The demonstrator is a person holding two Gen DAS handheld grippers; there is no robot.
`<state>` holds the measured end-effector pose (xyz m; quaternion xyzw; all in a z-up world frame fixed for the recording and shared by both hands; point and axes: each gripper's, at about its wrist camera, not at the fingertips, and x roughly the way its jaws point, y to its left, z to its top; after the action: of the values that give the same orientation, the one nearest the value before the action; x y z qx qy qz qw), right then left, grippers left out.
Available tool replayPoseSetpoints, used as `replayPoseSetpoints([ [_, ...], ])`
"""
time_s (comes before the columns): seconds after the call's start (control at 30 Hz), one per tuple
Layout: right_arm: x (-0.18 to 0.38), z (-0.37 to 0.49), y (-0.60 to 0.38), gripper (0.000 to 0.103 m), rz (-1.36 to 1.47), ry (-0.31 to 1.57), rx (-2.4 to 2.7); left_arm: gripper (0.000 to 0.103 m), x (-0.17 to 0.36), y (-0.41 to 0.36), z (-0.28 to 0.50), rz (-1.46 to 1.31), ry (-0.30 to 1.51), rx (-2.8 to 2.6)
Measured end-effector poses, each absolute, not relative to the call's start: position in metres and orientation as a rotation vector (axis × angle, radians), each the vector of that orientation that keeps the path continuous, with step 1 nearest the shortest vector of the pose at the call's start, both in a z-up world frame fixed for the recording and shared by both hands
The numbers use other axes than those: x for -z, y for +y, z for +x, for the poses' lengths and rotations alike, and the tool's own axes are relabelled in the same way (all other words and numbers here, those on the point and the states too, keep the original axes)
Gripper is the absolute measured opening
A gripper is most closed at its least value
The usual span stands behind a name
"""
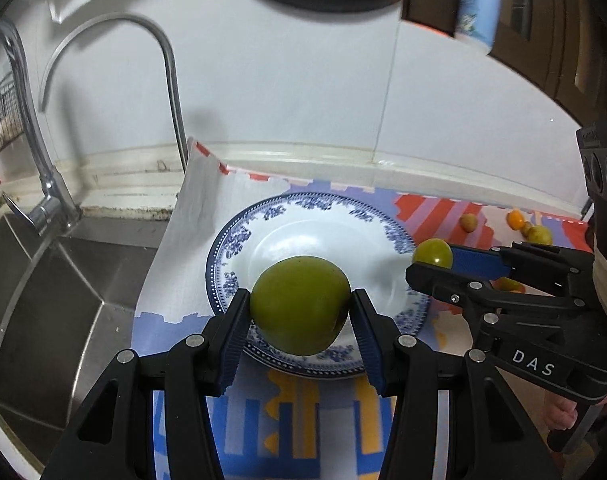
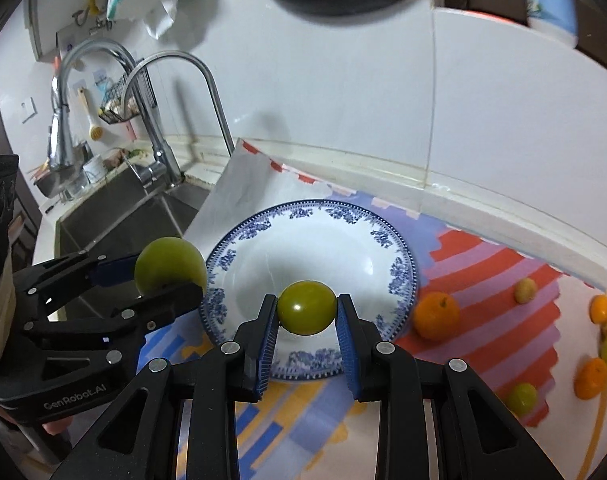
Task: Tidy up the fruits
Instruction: 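Carry the green apple with the left tool over the plate while the right tool carries the lime, then open the left tool onto the plate while the right tool releases the lime beside it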
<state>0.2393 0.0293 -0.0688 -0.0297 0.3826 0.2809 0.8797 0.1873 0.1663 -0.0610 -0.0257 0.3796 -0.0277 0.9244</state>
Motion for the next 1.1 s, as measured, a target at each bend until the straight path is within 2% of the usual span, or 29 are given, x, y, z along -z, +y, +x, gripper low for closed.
replayPoseSetpoints([
  [0.43,0.111,0.284,0.048,0.03,-0.073,0.902,-0.604,0.05,0.094,0.174,0.226,-0.058,0.85,0.044],
  [0.97,0.125,0.289,0.05,0.031,-0.08,0.931,-0.59,0.05,0.111,0.175,0.235,-0.056,0.886,0.047],
  [1.1,0.121,0.286,0.048,0.042,-0.082,0.912,-0.568,0.051,0.099,0.175,0.229,-0.042,0.839,0.029],
])
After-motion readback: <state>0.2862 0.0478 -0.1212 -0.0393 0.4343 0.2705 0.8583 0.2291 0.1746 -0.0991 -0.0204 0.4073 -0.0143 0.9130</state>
